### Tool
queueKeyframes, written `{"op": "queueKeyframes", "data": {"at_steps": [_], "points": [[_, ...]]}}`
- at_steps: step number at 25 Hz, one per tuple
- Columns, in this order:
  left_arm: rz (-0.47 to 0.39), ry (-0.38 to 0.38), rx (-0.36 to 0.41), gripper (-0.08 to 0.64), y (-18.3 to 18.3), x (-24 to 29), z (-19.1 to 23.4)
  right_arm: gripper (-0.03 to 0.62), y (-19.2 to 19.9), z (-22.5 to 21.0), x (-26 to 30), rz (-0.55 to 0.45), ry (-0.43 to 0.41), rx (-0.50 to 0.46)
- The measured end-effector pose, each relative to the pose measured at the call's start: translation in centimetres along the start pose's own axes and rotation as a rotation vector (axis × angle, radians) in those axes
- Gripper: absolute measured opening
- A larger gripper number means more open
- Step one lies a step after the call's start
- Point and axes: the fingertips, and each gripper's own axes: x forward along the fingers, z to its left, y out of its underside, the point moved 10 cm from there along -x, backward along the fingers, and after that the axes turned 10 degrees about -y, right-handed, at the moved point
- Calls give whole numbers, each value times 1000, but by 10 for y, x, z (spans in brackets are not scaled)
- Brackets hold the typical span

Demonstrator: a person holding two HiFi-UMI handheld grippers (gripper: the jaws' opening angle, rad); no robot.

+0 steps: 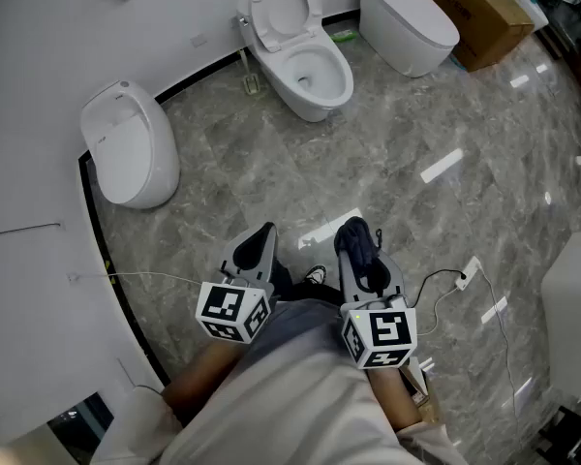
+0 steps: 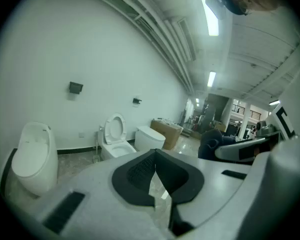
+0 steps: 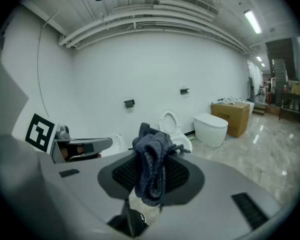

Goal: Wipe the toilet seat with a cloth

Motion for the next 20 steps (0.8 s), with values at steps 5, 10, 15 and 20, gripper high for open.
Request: {"op": "queueKeyframes", "data": {"at_steps": [5,10,15,20], "points": [[-12,-17,-16,9,-5,8,-6,97,-1,-13,-6,-12,-1,-3],[3,-1,25,9,-10,13,-22,101,-3,-27,-8,-27,-24,61],[55,-11,34,9,-7,23,-22,107,0,-35,1,-8,-65,109],[94,14,26,9,-8,47,-15,109,-4,-49,26,41,-59,129]]}}
